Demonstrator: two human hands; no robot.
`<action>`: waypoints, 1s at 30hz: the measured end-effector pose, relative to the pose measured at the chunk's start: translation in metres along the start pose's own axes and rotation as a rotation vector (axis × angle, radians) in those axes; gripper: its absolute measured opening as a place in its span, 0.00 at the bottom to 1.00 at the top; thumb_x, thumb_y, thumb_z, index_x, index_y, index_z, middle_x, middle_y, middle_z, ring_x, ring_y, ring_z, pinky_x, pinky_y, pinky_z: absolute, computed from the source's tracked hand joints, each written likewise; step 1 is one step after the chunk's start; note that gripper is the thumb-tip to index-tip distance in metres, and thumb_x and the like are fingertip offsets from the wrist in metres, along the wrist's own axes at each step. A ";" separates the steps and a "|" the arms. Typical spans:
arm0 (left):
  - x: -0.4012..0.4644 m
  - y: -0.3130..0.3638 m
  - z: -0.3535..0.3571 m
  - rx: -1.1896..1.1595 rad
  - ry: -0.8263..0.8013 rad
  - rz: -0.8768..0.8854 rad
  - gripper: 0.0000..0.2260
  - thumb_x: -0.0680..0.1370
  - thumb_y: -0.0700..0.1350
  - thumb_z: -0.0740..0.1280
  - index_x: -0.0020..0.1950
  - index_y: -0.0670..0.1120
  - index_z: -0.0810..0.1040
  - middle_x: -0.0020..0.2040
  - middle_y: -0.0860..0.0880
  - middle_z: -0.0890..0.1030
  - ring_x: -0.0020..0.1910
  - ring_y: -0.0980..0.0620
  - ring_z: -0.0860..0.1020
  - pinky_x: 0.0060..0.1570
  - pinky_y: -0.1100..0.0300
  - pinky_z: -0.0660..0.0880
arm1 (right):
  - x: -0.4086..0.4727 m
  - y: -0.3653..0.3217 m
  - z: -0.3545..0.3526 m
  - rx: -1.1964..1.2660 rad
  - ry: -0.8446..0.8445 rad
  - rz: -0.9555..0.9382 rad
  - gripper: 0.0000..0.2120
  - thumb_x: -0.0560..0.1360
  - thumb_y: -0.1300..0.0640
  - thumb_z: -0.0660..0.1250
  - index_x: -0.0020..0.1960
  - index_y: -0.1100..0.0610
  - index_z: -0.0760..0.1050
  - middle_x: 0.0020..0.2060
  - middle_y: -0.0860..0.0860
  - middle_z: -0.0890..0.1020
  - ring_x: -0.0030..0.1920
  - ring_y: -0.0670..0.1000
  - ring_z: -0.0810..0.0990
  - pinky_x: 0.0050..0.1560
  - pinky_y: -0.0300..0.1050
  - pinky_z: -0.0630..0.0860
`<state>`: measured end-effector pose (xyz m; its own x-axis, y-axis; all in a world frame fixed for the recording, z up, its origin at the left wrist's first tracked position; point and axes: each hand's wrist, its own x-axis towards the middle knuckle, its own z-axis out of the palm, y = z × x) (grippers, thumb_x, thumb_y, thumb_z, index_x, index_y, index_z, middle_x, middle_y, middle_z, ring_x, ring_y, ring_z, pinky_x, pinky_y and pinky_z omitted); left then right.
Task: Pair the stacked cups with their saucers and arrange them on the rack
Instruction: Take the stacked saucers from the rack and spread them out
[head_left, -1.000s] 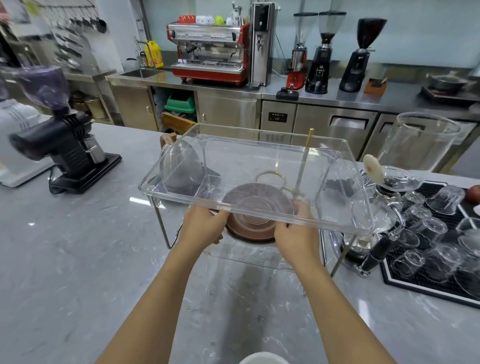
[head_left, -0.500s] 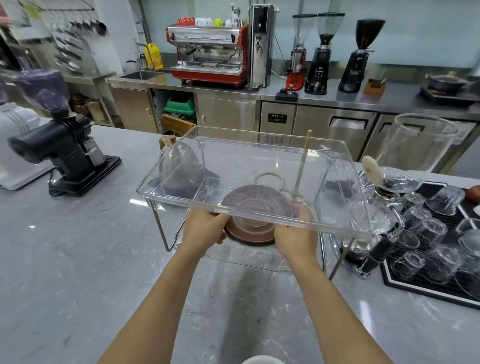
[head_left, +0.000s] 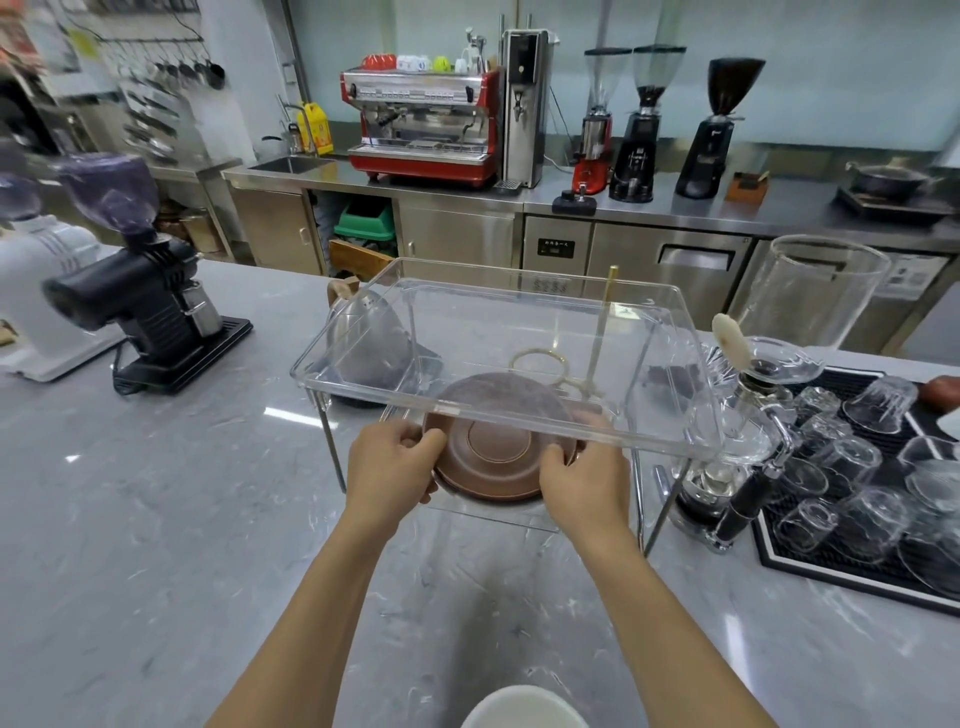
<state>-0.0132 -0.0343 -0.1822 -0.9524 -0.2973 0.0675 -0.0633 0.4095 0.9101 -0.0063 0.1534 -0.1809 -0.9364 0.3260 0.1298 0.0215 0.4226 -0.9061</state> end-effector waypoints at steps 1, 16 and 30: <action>-0.003 0.000 -0.001 -0.003 0.006 -0.008 0.11 0.70 0.42 0.68 0.28 0.40 0.77 0.19 0.49 0.75 0.19 0.54 0.76 0.21 0.63 0.72 | -0.002 0.000 -0.001 -0.021 -0.004 0.004 0.08 0.74 0.64 0.65 0.47 0.51 0.73 0.33 0.44 0.76 0.30 0.45 0.73 0.29 0.36 0.67; -0.068 0.010 -0.046 -0.250 -0.029 -0.170 0.09 0.74 0.40 0.72 0.36 0.40 0.78 0.19 0.48 0.74 0.18 0.51 0.73 0.19 0.63 0.68 | -0.070 -0.019 -0.034 0.094 -0.100 0.042 0.16 0.74 0.60 0.66 0.61 0.52 0.74 0.41 0.43 0.80 0.39 0.53 0.83 0.42 0.59 0.82; -0.132 0.028 -0.056 -0.319 -0.138 -0.251 0.10 0.74 0.34 0.69 0.33 0.40 0.74 0.21 0.46 0.74 0.19 0.49 0.74 0.18 0.63 0.68 | -0.118 -0.020 -0.086 0.326 -0.137 0.090 0.17 0.73 0.66 0.68 0.47 0.43 0.74 0.42 0.52 0.80 0.21 0.46 0.76 0.21 0.38 0.72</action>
<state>0.1276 -0.0318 -0.1425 -0.9515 -0.2266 -0.2081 -0.2237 0.0451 0.9736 0.1342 0.1793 -0.1430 -0.9746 0.2240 0.0086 0.0139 0.0984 -0.9950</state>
